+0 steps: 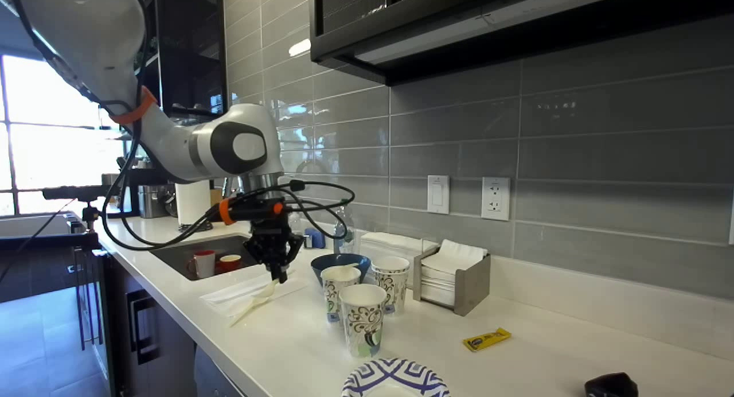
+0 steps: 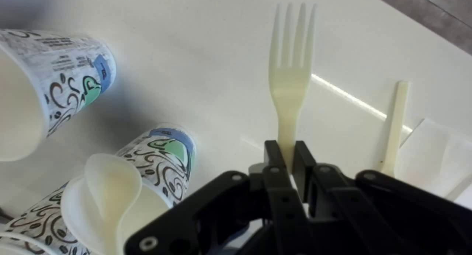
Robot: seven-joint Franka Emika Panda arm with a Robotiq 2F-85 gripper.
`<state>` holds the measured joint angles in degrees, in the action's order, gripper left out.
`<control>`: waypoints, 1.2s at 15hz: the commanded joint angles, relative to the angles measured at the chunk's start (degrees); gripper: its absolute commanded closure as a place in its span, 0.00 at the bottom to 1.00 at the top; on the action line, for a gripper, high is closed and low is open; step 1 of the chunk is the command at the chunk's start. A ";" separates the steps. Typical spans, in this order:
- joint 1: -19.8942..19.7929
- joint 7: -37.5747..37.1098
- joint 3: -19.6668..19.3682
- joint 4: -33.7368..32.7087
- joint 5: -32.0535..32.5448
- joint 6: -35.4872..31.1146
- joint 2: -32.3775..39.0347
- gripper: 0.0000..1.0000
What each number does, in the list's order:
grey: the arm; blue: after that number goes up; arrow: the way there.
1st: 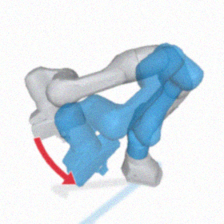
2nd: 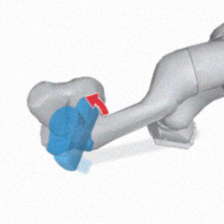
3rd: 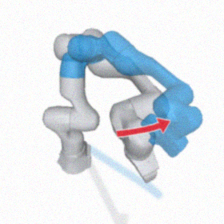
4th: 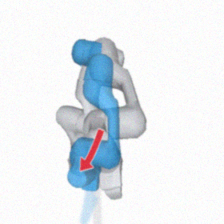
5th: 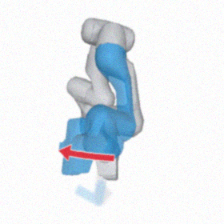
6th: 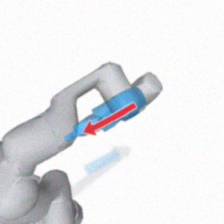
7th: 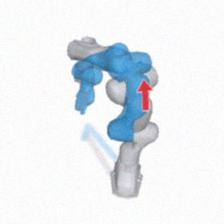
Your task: Swap the places of the spoons on the cups
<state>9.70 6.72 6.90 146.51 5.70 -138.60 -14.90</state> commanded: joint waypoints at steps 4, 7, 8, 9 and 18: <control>-0.34 2.13 -1.22 2.18 -2.80 -4.35 4.93 0.97; -0.56 2.73 -1.49 1.61 -4.18 -3.94 7.49 0.97; -0.65 3.00 -1.54 1.51 -4.66 -3.95 8.08 0.97; -0.73 3.24 -1.53 1.42 -5.06 -3.91 8.60 0.97; -0.63 5.21 -1.33 0.42 -6.22 -0.01 5.54 0.12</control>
<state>9.18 9.26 5.55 147.77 1.18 -141.68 -6.72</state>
